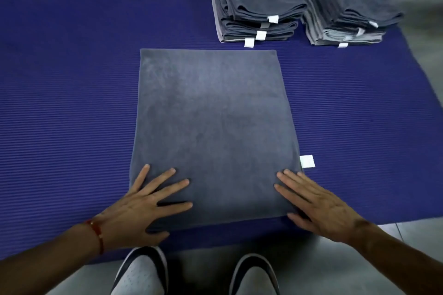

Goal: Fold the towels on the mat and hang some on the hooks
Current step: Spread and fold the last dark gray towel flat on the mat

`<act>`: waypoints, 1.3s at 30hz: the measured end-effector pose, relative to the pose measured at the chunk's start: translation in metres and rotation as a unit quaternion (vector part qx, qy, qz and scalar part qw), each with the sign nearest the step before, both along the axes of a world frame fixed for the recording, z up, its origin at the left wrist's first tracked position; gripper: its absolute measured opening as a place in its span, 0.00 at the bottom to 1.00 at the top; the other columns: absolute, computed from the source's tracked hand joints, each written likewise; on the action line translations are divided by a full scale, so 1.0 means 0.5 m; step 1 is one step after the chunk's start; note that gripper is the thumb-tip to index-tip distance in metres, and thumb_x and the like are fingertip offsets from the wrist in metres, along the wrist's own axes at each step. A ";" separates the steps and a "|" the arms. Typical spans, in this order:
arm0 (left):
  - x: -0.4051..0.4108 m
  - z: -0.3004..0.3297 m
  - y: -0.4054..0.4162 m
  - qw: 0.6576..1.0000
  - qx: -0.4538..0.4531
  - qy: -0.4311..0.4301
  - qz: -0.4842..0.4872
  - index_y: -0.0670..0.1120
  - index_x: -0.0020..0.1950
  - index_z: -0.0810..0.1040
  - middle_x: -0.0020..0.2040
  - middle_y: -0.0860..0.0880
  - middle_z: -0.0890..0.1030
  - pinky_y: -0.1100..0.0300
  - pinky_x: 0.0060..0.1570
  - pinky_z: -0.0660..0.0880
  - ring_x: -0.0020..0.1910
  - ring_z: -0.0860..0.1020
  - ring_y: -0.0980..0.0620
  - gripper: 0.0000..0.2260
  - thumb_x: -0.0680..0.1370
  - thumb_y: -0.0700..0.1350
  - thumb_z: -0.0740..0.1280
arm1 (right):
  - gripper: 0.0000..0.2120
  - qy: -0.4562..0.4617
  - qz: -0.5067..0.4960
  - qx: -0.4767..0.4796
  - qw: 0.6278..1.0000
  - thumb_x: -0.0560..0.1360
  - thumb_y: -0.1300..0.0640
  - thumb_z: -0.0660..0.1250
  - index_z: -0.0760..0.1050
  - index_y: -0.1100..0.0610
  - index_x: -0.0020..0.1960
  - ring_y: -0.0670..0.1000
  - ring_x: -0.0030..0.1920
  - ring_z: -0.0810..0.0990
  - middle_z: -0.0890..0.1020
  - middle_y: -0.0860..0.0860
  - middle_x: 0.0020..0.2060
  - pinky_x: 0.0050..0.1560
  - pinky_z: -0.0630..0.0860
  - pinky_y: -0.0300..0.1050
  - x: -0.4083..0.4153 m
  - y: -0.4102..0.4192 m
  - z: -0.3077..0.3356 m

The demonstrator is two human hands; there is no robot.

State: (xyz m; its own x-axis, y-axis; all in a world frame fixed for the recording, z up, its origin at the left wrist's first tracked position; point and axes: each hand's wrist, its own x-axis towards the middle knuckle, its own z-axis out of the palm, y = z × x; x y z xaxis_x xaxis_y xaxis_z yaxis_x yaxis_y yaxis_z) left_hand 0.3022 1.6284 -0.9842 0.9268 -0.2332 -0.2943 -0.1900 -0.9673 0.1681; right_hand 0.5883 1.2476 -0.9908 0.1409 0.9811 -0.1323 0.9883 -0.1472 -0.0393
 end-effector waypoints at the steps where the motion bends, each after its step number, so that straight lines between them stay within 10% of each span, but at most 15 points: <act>1: -0.006 0.000 -0.001 1.000 -0.003 -0.019 -0.001 0.65 0.77 0.64 0.82 0.53 0.56 0.31 0.73 0.52 0.81 0.54 0.44 0.32 0.73 0.65 0.64 | 0.33 0.004 0.014 0.008 1.000 0.80 0.43 0.63 0.63 0.58 0.80 0.54 0.81 0.59 0.61 0.55 0.81 0.78 0.60 0.53 -0.001 -0.003 0.002; 7: -0.054 0.008 0.005 0.992 0.004 -0.126 -0.018 0.52 0.66 0.79 0.67 0.49 0.78 0.44 0.69 0.65 0.66 0.77 0.47 0.22 0.75 0.42 0.58 | 0.25 -0.005 0.064 0.061 0.996 0.78 0.57 0.62 0.71 0.59 0.75 0.56 0.77 0.68 0.68 0.57 0.77 0.73 0.67 0.55 0.012 -0.012 0.000; 13: -0.093 0.030 0.077 0.956 -0.148 -0.151 0.203 0.48 0.57 0.83 0.58 0.56 0.82 0.58 0.68 0.67 0.57 0.81 0.52 0.13 0.78 0.48 0.63 | 0.22 0.086 -0.142 0.148 0.975 0.79 0.48 0.62 0.79 0.59 0.67 0.56 0.67 0.77 0.77 0.53 0.69 0.74 0.66 0.46 0.019 0.007 -0.007; 19: 0.020 0.083 0.098 0.762 -0.370 -0.181 0.499 0.48 0.52 0.76 0.42 0.52 0.84 0.64 0.45 0.75 0.39 0.80 0.55 0.02 0.83 0.45 0.65 | 0.15 0.204 -0.460 0.242 0.830 0.83 0.44 0.61 0.80 0.54 0.54 0.53 0.42 0.81 0.84 0.50 0.46 0.45 0.77 0.51 0.061 0.129 0.071; 24: 0.147 0.095 0.125 0.638 -0.478 -0.184 0.574 0.47 0.60 0.73 0.44 0.50 0.85 0.57 0.42 0.81 0.43 0.83 0.55 0.07 0.86 0.47 0.59 | 0.11 0.313 -0.442 0.285 0.791 0.84 0.47 0.60 0.74 0.39 0.43 0.39 0.39 0.77 0.80 0.36 0.37 0.41 0.74 0.45 0.134 0.232 0.087; 28: 0.143 0.070 0.138 0.650 -0.484 -0.134 0.570 0.53 0.59 0.73 0.55 0.45 0.84 0.40 0.53 0.81 0.54 0.83 0.45 0.07 0.86 0.52 0.57 | 0.20 0.326 -0.436 0.231 0.806 0.79 0.32 0.57 0.75 0.48 0.50 0.50 0.46 0.80 0.82 0.44 0.44 0.49 0.78 0.57 0.171 0.220 0.074; 32: 0.077 0.088 0.115 0.628 -0.522 -0.097 0.569 0.48 0.61 0.73 0.55 0.41 0.84 0.45 0.51 0.83 0.54 0.83 0.42 0.09 0.86 0.48 0.57 | 0.17 0.357 -0.432 0.210 0.801 0.79 0.35 0.59 0.74 0.48 0.45 0.47 0.40 0.76 0.78 0.41 0.37 0.47 0.75 0.50 0.129 0.169 0.088; 35: 0.017 0.103 0.082 0.640 -0.515 -0.059 0.568 0.47 0.61 0.73 0.53 0.40 0.85 0.43 0.53 0.82 0.54 0.84 0.40 0.09 0.85 0.47 0.57 | 0.37 0.365 -0.455 0.204 0.787 0.69 0.20 0.58 0.74 0.55 0.47 0.47 0.39 0.77 0.80 0.47 0.38 0.38 0.75 0.41 0.066 0.122 0.096; 39: -0.049 0.127 0.029 0.637 -0.505 -0.029 0.582 0.45 0.58 0.74 0.48 0.39 0.86 0.49 0.48 0.84 0.48 0.85 0.41 0.08 0.84 0.45 0.57 | 0.40 0.402 -0.499 0.176 0.748 0.60 0.15 0.60 0.78 0.47 0.51 0.46 0.42 0.81 0.83 0.45 0.42 0.45 0.82 0.54 -0.008 0.047 0.095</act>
